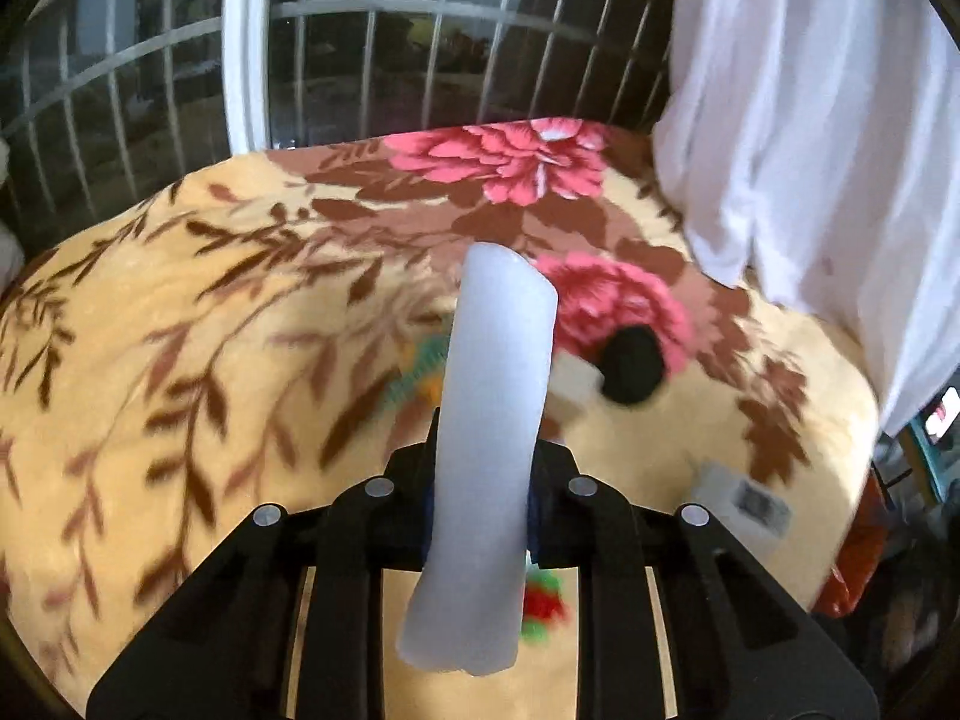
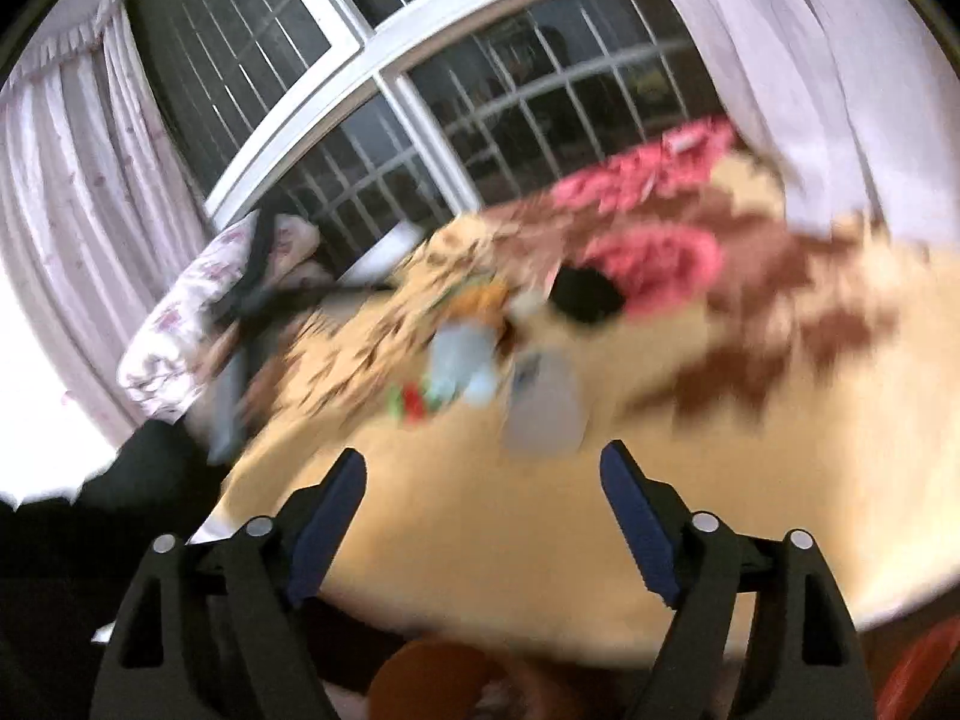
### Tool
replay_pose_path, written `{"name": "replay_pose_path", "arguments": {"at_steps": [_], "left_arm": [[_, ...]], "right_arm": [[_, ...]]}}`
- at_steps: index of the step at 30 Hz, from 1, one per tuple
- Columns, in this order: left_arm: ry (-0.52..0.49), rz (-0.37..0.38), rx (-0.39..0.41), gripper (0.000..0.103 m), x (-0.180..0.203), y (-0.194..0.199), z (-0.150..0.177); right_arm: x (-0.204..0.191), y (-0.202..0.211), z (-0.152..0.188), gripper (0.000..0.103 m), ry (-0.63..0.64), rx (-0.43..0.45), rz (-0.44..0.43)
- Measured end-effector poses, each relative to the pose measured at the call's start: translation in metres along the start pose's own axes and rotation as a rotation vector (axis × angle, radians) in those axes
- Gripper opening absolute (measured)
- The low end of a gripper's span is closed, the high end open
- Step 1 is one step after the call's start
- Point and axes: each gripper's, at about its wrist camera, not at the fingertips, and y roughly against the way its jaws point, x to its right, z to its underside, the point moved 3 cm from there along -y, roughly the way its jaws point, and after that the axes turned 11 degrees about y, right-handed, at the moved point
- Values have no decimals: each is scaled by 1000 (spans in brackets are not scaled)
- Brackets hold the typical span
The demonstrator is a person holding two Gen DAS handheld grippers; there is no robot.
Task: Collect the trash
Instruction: 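Grasp the black ball with the right tool while the left tool holds the foam strip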
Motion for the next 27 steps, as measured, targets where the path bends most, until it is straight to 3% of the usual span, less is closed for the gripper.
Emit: {"name": "replay_pose_path", "arguments": {"at_steps": [4,8,13,18,22,27], "left_arm": [[34,-5,28,20,-7,18,30],[106,-3,29,20,-21,27,56],[87,-69,32,20,-29,33,90],[90,-84,5,20,-31,24,113],[109,-69,3,20,-32,21,120],[102,-71,37,20,-29,25,121]], "right_arm": [[24,-56,-52,83,20,-37,38],[57,-125,-85,82,-59,-109,62],[85,-189,-86,79,-189,-243,53],[102,-237,-69,63,-279,-415,49],[104,-235,-73,54,-302,-388,47],[88,-183,-90,53,-229,-244,75]]}}
